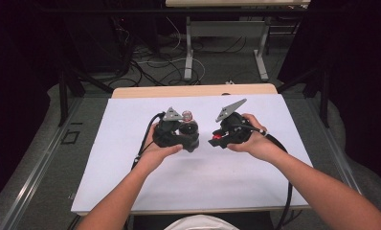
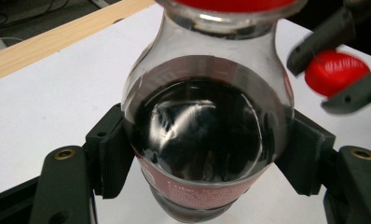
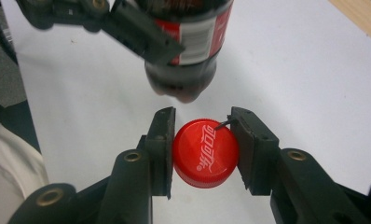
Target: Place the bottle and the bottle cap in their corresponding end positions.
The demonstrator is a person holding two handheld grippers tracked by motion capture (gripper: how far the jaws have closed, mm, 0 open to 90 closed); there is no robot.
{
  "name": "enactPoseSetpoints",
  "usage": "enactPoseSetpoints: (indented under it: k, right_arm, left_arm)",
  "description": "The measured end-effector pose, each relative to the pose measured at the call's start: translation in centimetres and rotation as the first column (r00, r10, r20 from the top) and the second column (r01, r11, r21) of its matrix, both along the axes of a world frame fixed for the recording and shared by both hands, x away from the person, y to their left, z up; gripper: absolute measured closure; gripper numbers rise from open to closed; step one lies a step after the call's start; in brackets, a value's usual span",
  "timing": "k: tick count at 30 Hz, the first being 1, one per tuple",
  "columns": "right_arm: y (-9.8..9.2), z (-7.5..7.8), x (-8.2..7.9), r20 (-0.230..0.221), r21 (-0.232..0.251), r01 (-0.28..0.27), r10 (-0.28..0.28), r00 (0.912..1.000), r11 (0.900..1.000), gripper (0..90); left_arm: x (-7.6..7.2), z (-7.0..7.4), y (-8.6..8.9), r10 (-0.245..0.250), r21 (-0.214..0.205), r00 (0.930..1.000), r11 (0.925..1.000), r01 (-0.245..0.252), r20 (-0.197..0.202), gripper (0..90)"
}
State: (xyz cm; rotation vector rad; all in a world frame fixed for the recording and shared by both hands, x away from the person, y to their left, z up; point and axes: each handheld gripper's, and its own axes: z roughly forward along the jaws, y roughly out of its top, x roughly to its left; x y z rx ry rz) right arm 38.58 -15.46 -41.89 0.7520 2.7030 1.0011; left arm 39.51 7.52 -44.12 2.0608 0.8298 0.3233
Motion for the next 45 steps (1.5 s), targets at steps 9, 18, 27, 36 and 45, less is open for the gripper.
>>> enactPoseSetpoints:
  k: [9, 18, 27, 36, 45]
  right_arm:
    - [-0.6, -1.7, 0.7, -0.024, -0.002, 0.035, -0.035, 0.9991, 0.9994, 61.0]
    - [-0.4, -2.0, 0.6, -0.018, -0.005, 0.04, -0.04, 0.999, 0.9992, 61.0]
    - [-0.2, -2.3, 0.7, -0.014, -0.009, 0.041, -0.041, 0.9991, 0.9991, 61.0]
    - [0.0, -2.4, 0.7, -0.012, -0.009, 0.046, -0.046, 0.9989, 0.9989, 61.0]
    - [-0.1, -2.6, 0.8, -0.024, -0.02, 0.036, -0.036, 0.999, 0.9992, 61.0]
  left_arm:
    - [2.6, -0.7, -0.9, 0.049, -0.009, 0.9988, 0.9988, -0.049, 0.0, 29.8]
    - [4.8, -2.9, -2.2, 0.091, 0.018, 0.9956, 0.9957, -0.091, 0.024, 29.8]
    - [6.1, -4.9, -3.3, 0.127, 0.034, 0.9918, 0.9913, -0.127, 0.014, 29.7]
    - [6.3, -5.7, -4.2, 0.125, 0.039, 0.9921, 0.9914, -0.125, 0.011, 29.7]
    - [6.8, -6.5, -4.5, 0.142, 0.06, 0.9897, 0.9879, -0.143, 0.015, 29.7]
